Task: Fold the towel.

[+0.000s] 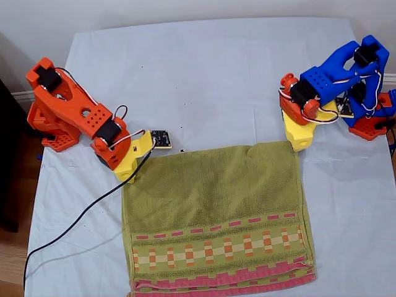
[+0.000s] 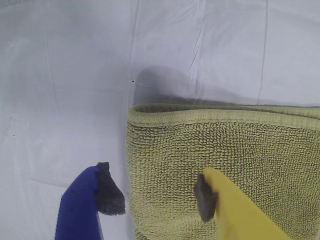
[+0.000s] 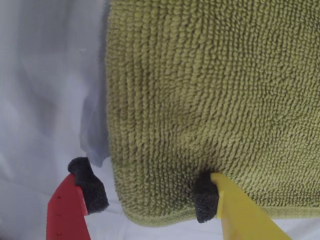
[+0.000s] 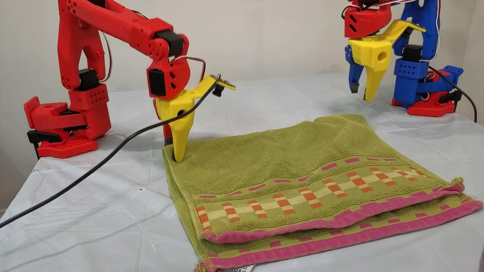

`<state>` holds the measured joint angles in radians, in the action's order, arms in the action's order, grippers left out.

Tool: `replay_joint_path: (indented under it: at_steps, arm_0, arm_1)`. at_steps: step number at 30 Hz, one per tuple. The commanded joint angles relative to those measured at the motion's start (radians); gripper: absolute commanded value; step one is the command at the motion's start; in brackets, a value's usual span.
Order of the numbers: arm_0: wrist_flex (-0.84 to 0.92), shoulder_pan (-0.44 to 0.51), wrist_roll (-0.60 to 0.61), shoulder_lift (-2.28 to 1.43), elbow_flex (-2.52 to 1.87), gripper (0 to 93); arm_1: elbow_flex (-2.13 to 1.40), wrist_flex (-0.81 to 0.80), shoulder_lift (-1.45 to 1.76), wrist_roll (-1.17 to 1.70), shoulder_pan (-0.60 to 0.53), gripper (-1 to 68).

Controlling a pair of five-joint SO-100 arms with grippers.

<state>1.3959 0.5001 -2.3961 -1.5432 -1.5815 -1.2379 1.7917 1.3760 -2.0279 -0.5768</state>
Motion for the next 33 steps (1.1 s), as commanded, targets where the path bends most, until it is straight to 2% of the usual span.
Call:
replay_joint_path:
  at_steps: [1,3,7,14,18,21,26,31,33]
  arm_0:
    - [0.006,-0.06,0.063,-0.095,0.025,48.1]
    - [-0.048,-0.078,0.077,-0.098,0.002,50.9]
    - [-0.19,-0.084,0.064,-0.081,-0.055,48.6]
    - [-0.189,-0.049,-0.006,-0.064,-0.077,46.3]
    - [-0.279,-0.026,-0.08,-0.135,-0.192,30.7]
    - [-0.25,-0.014,-0.106,-0.135,-0.193,24.1]
    - [-0.107,-0.009,-0.101,-0.035,-0.046,21.1]
    - [-0.112,-0.012,-0.058,-0.026,-0.037,17.5]
    - [-0.123,-0.018,-0.009,-0.048,-0.061,0.2]
  arm_1:
    - [0.083,0.008,0.012,0.006,-0.005,32.2]
    - [0.094,0.008,0.003,0.012,-0.006,32.2]
    - [0.103,0.008,0.0,0.012,-0.008,32.2]
    - [0.107,0.008,0.006,0.014,-0.011,32.1]
    - [0.117,0.008,0.002,0.015,-0.012,31.7]
    - [0.129,0.008,-0.008,0.026,-0.012,30.4]
    - [0.149,0.008,-0.023,0.043,-0.008,30.2]
    - [0.107,0.008,-0.005,0.043,0.006,30.1]
    - [0.086,0.008,0.012,0.032,0.008,29.8]
